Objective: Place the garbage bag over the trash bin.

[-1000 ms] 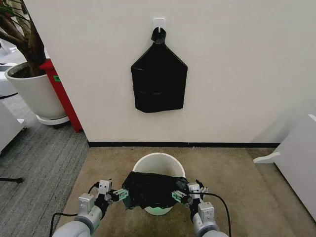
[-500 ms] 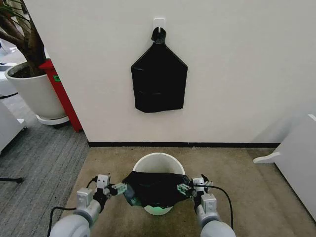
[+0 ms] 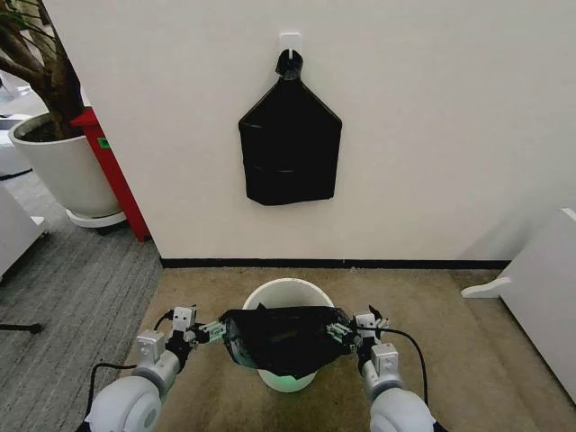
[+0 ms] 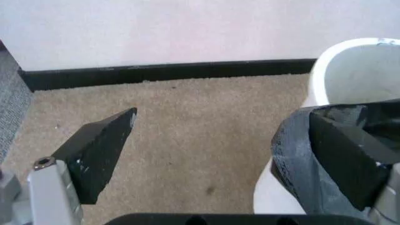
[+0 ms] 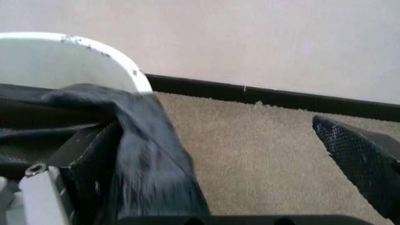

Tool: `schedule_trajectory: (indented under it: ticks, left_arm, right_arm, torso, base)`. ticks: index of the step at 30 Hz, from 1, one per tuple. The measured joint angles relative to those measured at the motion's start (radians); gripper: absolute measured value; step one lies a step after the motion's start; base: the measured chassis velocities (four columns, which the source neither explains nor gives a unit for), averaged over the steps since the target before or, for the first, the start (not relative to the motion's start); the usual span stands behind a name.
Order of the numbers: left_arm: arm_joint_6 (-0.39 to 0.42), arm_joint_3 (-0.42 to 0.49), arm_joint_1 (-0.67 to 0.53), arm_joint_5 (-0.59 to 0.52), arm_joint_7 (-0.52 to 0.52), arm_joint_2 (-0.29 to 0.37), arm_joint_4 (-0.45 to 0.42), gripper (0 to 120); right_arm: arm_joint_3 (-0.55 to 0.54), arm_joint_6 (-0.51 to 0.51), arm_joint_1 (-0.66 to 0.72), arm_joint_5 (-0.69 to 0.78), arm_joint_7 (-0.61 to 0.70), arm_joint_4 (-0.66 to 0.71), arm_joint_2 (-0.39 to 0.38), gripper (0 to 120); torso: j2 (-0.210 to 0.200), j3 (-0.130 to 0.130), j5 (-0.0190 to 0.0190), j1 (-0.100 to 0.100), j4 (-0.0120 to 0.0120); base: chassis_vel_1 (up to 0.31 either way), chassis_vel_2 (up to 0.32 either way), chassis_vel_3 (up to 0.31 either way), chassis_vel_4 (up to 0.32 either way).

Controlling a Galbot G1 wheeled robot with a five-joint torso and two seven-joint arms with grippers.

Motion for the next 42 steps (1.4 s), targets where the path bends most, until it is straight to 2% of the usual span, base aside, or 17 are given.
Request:
schedule_trajectory:
  ticks: [8, 14, 17, 30, 42]
  left_arm:
    - [-0.041, -0.005, -0.01, 0.018, 0.039, -0.006, 0.051, 100]
    - [-0.099, -0.016, -0.006, 0.001, 0.133, -0.005, 0.092, 100]
    - [-0.153, -0.015, -0.019, 0.015, 0.194, -0.005, 0.144, 100]
    - [-0.189, -0.006, -0.051, 0.071, 0.214, -0.01, 0.212, 100]
    - [-0.242, 0.011, -0.087, 0.115, 0.225, -0.044, 0.267, 100]
  right_arm:
    - [0.011, 0.011, -0.011, 0.049, -0.016, 0.013, -0.004, 100]
    - [0.02, -0.004, -0.031, 0.141, -0.018, 0.064, -0.015, 100]
    - [0.025, -0.004, -0.034, 0.169, -0.016, 0.068, -0.012, 100]
    - [0.051, -0.006, -0.062, 0.176, 0.001, 0.1, -0.016, 100]
    - [0.074, 0.066, -0.028, 0.161, -0.064, 0.008, -0.01, 100]
  torso:
    - [0.0, 0.0, 0.0, 0.0, 0.0]
    - [0.0, 0.0, -0.0001, 0.0, -0.0001]
    - [0.0, 0.0, 0.0, 0.0, 0.0]
    - [0.0, 0.0, 0.0, 0.0, -0.0001]
    - [0.0, 0.0, 0.0001, 0.0, 0.0]
  base:
    - [0.0, 0.0, 0.0, 0.0]
    - [0.0, 0.0, 0.0, 0.0]
    - [0.0, 0.0, 0.0, 0.0]
    - [0.0, 0.0, 0.0, 0.0]
    - [0.0, 0.0, 0.0, 0.0]
